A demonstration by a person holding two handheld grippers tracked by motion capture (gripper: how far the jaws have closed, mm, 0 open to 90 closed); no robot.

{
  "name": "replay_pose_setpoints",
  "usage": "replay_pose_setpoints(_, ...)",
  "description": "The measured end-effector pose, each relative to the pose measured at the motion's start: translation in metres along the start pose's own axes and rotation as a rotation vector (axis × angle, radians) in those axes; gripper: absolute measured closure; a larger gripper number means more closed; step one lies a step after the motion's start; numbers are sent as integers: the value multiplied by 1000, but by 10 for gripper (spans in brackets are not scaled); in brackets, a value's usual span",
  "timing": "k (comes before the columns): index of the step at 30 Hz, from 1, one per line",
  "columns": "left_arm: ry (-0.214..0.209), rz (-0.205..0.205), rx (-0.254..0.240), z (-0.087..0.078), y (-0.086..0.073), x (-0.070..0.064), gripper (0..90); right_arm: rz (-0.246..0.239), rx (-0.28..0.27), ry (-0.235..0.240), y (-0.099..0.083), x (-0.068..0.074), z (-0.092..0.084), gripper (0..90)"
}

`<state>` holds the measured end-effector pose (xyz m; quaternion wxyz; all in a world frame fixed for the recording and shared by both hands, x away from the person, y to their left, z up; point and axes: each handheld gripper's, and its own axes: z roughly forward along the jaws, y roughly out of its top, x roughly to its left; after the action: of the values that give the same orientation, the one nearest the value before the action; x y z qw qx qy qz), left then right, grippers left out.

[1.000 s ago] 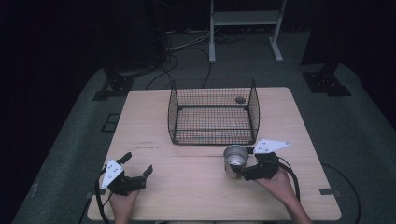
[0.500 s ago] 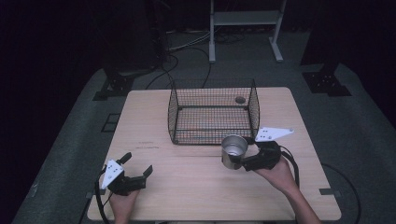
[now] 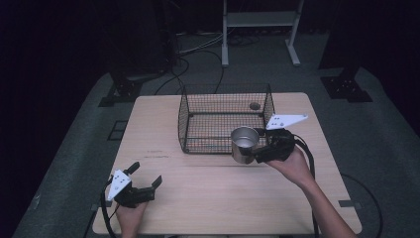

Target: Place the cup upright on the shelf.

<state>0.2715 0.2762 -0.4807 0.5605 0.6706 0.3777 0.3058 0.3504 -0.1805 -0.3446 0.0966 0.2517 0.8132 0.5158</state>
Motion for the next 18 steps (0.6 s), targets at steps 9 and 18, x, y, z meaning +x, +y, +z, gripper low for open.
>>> replay_pose_setpoints(9,-1,1,-2,0,0,0,0,7,-2,8,19,-8,7,177)
replay_pose_setpoints(18,-1,2,-3,0,0,1,0,1,5,6,30,-15,16,177)
